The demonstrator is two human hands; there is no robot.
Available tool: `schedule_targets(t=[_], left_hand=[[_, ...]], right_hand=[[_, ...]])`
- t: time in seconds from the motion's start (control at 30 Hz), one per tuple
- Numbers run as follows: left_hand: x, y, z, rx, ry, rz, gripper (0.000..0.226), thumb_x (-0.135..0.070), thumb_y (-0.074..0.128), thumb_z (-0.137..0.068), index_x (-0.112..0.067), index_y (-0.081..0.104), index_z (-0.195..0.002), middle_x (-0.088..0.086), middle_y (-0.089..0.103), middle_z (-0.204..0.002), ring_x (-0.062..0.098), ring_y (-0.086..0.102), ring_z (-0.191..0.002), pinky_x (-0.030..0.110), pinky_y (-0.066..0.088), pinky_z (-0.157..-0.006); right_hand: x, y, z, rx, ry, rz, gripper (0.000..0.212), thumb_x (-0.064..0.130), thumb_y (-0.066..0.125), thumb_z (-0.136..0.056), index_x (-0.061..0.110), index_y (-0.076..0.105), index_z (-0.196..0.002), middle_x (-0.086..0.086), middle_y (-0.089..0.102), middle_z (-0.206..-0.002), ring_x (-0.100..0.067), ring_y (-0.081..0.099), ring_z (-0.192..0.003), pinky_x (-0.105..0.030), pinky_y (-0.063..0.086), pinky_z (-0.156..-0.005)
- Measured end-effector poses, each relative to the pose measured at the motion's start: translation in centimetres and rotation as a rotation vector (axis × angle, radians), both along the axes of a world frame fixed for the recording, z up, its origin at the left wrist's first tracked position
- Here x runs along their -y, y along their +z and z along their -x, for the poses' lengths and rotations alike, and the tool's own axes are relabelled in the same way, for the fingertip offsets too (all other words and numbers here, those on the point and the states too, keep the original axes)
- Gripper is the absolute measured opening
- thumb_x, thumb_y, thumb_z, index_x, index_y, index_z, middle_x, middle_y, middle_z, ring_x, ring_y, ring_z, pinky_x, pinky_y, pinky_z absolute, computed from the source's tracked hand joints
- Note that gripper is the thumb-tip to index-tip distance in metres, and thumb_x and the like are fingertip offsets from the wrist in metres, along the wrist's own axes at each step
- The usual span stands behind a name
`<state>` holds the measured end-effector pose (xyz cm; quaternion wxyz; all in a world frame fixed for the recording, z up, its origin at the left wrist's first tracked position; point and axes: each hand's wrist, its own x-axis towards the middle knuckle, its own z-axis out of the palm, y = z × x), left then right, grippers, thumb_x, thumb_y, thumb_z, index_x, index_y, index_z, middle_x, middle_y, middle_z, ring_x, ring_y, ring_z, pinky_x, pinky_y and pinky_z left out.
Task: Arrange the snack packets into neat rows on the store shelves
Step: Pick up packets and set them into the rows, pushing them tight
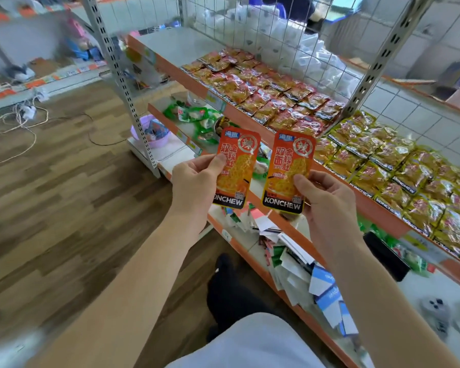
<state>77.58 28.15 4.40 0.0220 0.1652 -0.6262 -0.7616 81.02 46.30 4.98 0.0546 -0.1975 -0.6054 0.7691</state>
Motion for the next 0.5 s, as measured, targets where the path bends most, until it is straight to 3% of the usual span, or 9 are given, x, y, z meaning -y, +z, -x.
schedule_targets(t=[0.17, 0.27, 0.33, 0.5], left_hand=[[2.0, 0.2, 3.0, -0.025, 0.001, 0.043, 0.015, -0.017, 0.069, -0.094, -0.017, 0.074, -0.080, -0.004, 0.076, -0.072, 0.014, 0.074, -0.065, 0.020, 0.053, -0.052], [4.0, 0.4, 5.8, -0.025, 0.041, 0.088, 0.014, -0.018, 0.070, -0.094, -0.016, 0.074, -0.081, -0.003, 0.076, -0.074, 0.014, 0.074, -0.067, 0.021, 0.054, -0.054], [5.1, 0.4, 7.9, -0.026, 0.058, 0.112, 0.013, -0.018, 0.070, -0.093, -0.017, 0.075, -0.081, -0.002, 0.077, -0.077, 0.015, 0.075, -0.071, 0.023, 0.056, -0.057], [6.3, 0.5, 13.3, -0.013, 0.027, 0.095, 0.014, -0.016, 0.070, -0.093, -0.017, 0.075, -0.081, 0.000, 0.078, -0.080, 0.020, 0.075, -0.073, 0.029, 0.060, -0.064]], right_hand=[[1.7, -0.3, 3.6, 0.030, 0.023, 0.035, 0.011, 0.007, 0.070, -0.088, 0.014, 0.062, -0.089, -0.007, 0.074, -0.097, -0.024, 0.074, -0.083, -0.031, 0.055, -0.063], [3.7, -0.4, 6.8, 0.013, 0.101, 0.055, 0.016, 0.005, 0.068, -0.089, 0.014, 0.057, -0.083, -0.006, 0.074, -0.090, -0.019, 0.074, -0.073, -0.029, 0.055, -0.052], [5.1, -0.7, 8.8, -0.003, 0.161, 0.050, 0.018, 0.006, 0.067, -0.091, 0.013, 0.054, -0.081, -0.002, 0.074, -0.080, -0.018, 0.074, -0.072, -0.037, 0.058, -0.062], [6.8, -1.3, 14.1, -0.009, 0.153, 0.091, 0.018, 0.006, 0.066, -0.091, 0.010, 0.056, -0.077, 0.001, 0.071, -0.071, -0.015, 0.071, -0.072, -0.034, 0.054, -0.071]])
